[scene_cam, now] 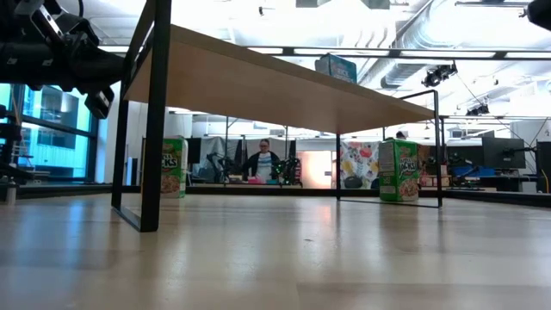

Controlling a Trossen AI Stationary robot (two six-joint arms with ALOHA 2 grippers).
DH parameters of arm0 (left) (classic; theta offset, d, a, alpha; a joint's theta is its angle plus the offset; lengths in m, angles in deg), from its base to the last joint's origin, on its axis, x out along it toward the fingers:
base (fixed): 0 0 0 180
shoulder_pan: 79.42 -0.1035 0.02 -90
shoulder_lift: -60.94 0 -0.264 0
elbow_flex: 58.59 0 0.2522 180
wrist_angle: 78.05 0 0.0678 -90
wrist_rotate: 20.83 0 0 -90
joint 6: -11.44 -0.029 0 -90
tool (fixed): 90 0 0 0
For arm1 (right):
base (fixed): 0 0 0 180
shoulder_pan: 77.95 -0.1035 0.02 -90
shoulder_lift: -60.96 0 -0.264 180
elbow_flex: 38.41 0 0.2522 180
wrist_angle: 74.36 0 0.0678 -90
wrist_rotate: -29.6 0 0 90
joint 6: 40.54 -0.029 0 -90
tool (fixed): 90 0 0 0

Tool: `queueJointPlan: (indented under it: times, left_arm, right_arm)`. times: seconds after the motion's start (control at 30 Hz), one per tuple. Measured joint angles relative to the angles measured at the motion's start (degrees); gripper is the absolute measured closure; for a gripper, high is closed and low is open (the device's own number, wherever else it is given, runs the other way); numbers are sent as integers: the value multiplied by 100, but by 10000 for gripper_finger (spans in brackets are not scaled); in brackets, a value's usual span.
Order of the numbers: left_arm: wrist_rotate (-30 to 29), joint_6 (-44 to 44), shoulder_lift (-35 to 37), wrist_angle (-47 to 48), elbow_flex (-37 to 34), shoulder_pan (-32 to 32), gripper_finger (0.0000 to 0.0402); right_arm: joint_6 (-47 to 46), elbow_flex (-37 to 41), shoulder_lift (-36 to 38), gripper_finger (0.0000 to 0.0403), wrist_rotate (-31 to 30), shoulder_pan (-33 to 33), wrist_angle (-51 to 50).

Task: Stack cereal on shelf
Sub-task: Put the blue cereal box on the shelf aligned with the other blue cereal box

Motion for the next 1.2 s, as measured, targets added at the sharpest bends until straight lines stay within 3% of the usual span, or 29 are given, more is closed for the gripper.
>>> queueJointPlan:
  times: [0.27, 0.6, 0.83, 1.0, 1.2]
  left_arm:
    - [1, 0, 0, 2, -1, -1, 398]
    - [1, 0, 0, 2, 1, 0, 398]
    - [-1, 0, 0, 2, 1, 0, 398]
    - [-1, 0, 0, 0, 1, -1, 398]
    - [-1, 0, 0, -1, 1, 0, 398]
  right_arm:
    - [154, -4, -113, 146, -98, -183, -280]
    - [-38, 2, 245, 146, -1438, -24, -339]
    - [-598, 2, 631, 146, -1419, 96, -333]
    - [-1508, 2, 819, 146, -806, 56, -324]
    - [-2047, 2, 688, 146, -991, -208, -363]
